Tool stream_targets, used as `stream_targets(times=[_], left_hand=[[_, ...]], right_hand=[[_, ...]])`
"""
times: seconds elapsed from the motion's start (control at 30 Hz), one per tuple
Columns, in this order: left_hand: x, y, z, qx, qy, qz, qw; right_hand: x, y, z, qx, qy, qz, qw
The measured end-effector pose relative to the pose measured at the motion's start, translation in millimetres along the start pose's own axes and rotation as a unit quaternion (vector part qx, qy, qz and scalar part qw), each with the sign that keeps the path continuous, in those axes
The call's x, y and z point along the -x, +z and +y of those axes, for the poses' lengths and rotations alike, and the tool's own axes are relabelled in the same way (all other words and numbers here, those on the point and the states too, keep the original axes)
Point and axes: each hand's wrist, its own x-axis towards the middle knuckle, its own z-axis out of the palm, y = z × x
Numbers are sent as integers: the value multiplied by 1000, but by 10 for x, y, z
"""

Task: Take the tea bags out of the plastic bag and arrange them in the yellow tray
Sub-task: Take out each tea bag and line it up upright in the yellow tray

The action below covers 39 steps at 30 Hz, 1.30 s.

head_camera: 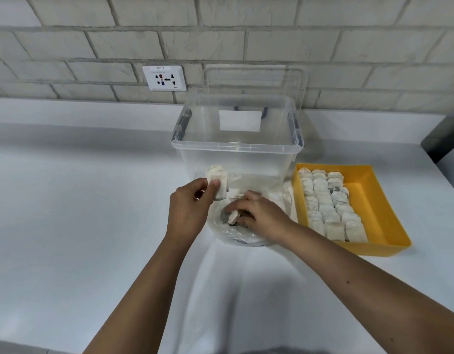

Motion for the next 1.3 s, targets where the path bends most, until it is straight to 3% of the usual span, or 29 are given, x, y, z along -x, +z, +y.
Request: stream_targets(times=[0.2,0.4,0.67,0.97,1.07,1.3], left_hand=[[-5,-28,3,2,-5,-12,1000],[-9,34,65,55,-15,-22,998],[6,199,138,93,-70,-104,988],[119,253,196,196,-161,-179,950],[116,249,216,220,-171,-183,943],[60,221,113,149,-113,-114,976]], right_hand=[[25,-169,-25,35,-5,60,998],[149,-580,-64,-26,-21,43,999],[194,-757,-168,-162,-5,29,986],[26,-692,-132,-267,49,91,958],[-4,-653,-126,-269,59,102,956],[-50,-581,-175,-323,56,104,939]])
